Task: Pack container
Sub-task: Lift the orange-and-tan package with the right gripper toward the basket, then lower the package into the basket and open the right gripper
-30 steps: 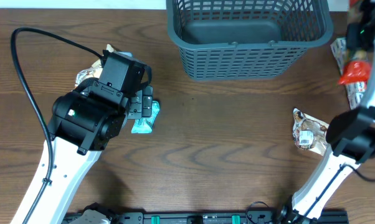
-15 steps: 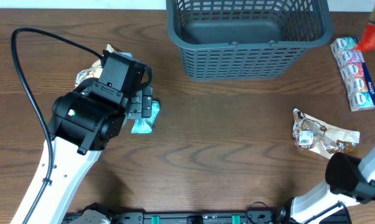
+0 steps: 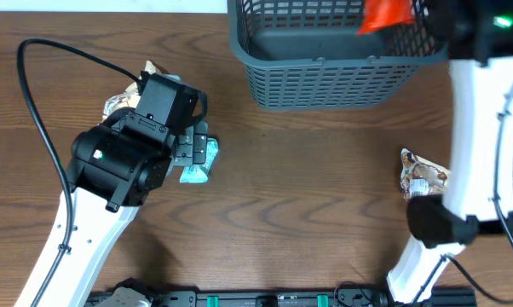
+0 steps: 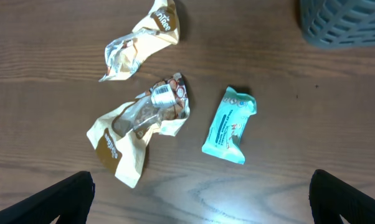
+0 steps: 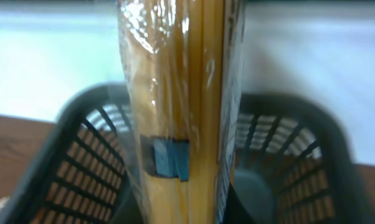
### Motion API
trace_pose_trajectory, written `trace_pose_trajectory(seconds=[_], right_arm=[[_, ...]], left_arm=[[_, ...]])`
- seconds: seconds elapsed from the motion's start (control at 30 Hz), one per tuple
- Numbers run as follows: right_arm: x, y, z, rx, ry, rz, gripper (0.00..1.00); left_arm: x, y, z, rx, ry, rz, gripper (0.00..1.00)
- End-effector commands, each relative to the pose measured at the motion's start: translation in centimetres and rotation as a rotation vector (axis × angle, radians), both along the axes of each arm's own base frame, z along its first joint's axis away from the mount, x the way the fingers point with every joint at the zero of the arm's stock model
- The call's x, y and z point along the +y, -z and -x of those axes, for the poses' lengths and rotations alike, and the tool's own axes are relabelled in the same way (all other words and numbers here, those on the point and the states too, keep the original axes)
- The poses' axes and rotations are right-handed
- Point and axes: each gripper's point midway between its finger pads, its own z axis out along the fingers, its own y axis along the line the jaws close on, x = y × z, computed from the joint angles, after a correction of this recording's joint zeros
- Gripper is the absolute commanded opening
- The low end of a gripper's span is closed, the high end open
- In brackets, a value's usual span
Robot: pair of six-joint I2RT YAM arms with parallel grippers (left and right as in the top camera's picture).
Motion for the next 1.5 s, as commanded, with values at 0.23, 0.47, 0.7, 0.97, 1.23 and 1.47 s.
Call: trace_pose_trajectory(seconds=[0.23, 0.47, 0.7, 0.97, 1.23, 1.47], right_arm=[[-2.2, 7.9, -5.1, 0.128, 0.167, 0.07, 0.01], [-4.6, 10.0, -5.4, 0.179, 0.273, 0.144, 0.02], [-8.6, 12.4, -3.9, 0.294, 0.336, 0.169, 0.01], [-12.1, 15.0, -3.1, 0.384, 0.348, 0.149, 0.01], [-10.9, 16.2, -3.2, 0.413, 0.298, 0.12, 0.01], [-9.7, 16.7, -3.5, 0.414, 0.275, 0.125, 0.16]], left_arm=[[0.5, -0.1, 0.5, 0.017, -0.006, -0.015, 0.99], [0.5, -0.2, 0.5, 0.017, -0.006, -0.015, 0.99], [0.5, -0.2, 0.5, 0.017, -0.006, -0.015, 0.99], [0.5, -0.2, 0.5, 0.017, -0.006, -0.015, 0.99], [0.5, -0.2, 0.5, 0.017, -0.006, -0.015, 0.99], [0.5, -0.2, 0.5, 0.017, -0.006, -0.015, 0.99]])
